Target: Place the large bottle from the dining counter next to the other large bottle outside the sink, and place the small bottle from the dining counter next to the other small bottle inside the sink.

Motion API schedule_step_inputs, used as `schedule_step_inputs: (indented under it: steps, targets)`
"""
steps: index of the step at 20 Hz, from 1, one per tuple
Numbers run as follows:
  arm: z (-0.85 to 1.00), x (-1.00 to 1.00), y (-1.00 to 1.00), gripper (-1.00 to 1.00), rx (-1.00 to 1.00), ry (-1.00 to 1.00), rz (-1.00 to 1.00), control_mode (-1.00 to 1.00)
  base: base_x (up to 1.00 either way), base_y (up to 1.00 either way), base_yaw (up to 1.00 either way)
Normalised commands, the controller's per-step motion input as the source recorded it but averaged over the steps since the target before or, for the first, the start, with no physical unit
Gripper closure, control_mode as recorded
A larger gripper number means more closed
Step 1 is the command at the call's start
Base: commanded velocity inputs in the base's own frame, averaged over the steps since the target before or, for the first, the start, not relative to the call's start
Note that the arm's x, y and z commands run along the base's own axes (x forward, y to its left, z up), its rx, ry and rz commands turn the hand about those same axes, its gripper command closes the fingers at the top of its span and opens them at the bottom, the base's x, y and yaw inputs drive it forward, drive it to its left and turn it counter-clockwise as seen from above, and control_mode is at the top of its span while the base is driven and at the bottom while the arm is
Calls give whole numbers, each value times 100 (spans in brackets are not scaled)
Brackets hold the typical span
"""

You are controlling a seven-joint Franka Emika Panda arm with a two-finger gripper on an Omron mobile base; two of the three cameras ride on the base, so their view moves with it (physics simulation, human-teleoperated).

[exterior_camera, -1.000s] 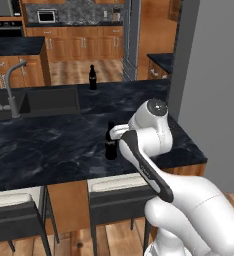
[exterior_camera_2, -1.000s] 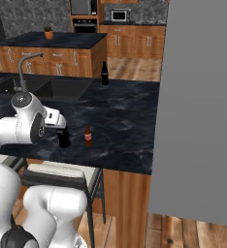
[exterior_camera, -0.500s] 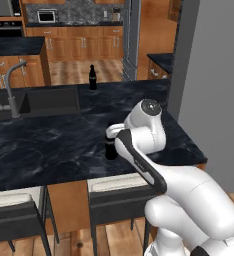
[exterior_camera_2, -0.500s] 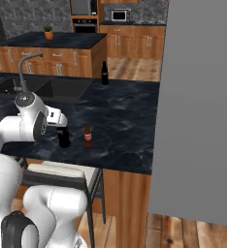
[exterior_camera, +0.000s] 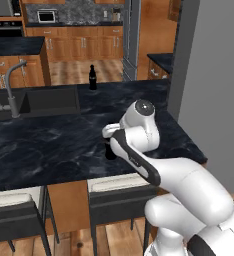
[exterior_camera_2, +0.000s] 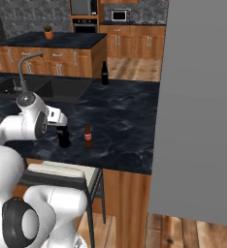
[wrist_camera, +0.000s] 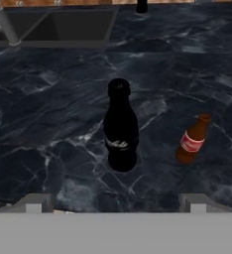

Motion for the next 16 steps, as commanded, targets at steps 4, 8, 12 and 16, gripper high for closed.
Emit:
schedule_step_inputs:
  steps: [4, 8, 12, 16]
  targets:
    - [-12, 18, 0, -100, 0, 0, 0, -100, 0, 0, 0]
    - [-10, 18, 0, -100, 0, 0, 0, -100, 0, 0, 0]
    - [-14, 20, 0, -100, 0, 0, 0, -100, 0, 0, 0]
    - [-14, 22, 0, -100, 0, 0, 0, -100, 0, 0, 0]
